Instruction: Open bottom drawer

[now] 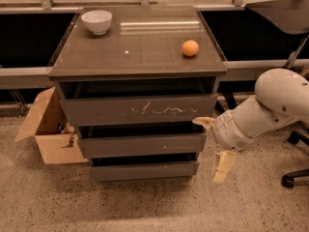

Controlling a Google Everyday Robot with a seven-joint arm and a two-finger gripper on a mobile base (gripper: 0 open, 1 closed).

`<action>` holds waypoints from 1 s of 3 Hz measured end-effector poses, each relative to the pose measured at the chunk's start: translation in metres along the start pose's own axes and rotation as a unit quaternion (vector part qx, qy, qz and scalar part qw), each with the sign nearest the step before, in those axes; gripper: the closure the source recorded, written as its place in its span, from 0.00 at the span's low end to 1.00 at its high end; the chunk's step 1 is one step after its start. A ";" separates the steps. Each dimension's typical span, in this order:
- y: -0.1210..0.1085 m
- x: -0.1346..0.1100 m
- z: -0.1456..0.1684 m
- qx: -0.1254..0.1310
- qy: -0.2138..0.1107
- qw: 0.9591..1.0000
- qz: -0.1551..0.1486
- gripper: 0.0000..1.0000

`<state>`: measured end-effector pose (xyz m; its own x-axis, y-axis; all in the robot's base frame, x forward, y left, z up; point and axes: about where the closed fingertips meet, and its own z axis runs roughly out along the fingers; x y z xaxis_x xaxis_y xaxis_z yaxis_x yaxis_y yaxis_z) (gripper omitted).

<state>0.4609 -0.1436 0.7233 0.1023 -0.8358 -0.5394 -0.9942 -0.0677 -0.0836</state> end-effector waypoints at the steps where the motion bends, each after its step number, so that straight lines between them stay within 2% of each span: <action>1: -0.009 0.019 0.027 0.000 -0.005 1.000 -0.025 0.00; 2: -0.018 0.045 0.071 0.002 -0.034 0.999 -0.039 0.00; 3: -0.021 0.058 0.102 0.005 -0.061 0.997 -0.041 0.00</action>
Offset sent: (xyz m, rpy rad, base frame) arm 0.0377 -0.0002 -0.1197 0.0999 -0.0567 0.0851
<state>0.4909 -0.1353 0.6084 0.1871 -0.7556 -0.6277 -0.9820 -0.1276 -0.1391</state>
